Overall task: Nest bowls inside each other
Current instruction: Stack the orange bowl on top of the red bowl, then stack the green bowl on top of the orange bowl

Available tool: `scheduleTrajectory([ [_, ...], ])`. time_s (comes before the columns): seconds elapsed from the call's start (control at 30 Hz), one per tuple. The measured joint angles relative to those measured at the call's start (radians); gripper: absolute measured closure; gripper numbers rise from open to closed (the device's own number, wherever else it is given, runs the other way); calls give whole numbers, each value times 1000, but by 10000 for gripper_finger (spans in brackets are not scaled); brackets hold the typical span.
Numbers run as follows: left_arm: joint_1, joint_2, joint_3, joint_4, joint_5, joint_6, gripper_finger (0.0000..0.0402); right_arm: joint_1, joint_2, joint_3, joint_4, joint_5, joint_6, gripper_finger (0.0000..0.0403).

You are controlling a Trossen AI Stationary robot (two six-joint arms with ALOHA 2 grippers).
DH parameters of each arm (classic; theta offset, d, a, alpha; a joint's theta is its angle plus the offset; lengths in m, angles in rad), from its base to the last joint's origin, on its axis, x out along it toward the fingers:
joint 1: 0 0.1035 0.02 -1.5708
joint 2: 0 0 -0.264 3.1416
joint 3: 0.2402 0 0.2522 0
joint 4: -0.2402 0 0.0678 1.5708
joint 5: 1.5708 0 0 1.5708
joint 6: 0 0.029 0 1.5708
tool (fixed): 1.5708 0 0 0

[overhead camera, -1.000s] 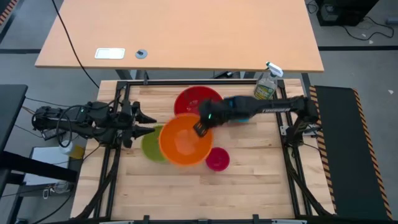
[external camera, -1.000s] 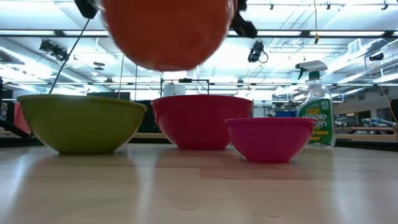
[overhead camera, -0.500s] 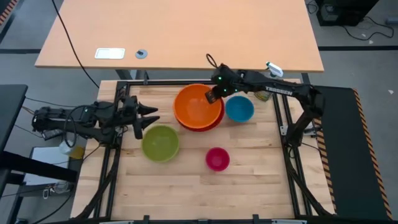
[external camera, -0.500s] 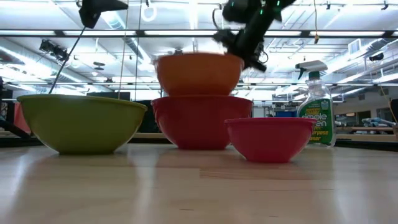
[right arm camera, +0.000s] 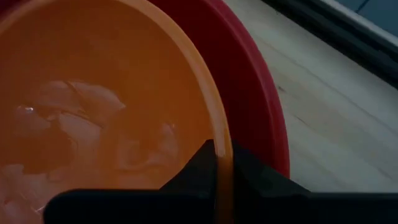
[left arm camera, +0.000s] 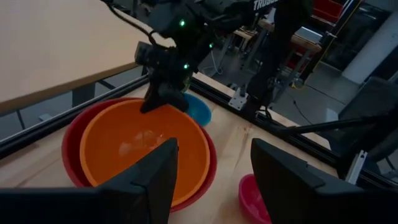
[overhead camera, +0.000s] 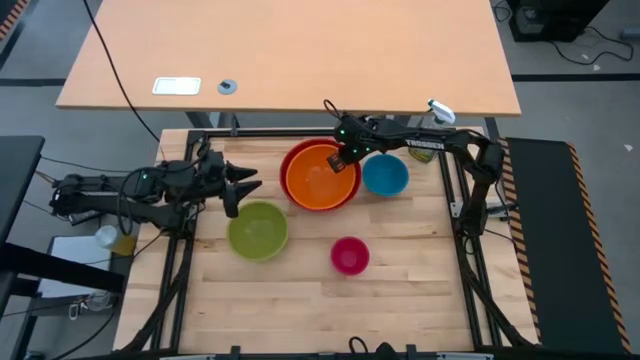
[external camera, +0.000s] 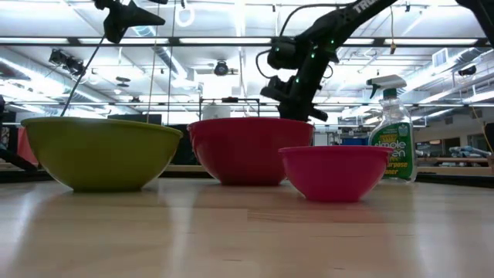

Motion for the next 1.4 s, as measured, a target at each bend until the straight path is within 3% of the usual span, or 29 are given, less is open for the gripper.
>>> scheduleTrajectory([
  [0.33, 4, 0, 0, 0, 0, -8, 196, 0, 0, 1, 0, 20, -14, 317],
  [0.6, 3, 0, 0, -31, 0, -20, 196, 1, 0, 64, -79, -38, -43, 209],
  [0.87, 3, -4, 0, -38, 38, -34, 196, 2, 0, 286, -300, 56, -68, 115],
  [1.0, 3, -4, 0, -83, 84, -65, 196, 28, -2, 413, -366, 83, -76, 100],
  [1.2, 6, -3, 0, -261, 132, -143, 196, 133, -3, 474, -309, -48, -62, 108],
  [1.4, 40, -3, 0, -416, 234, -235, 196, 264, 2, 473, -293, 45, -31, 124],
])
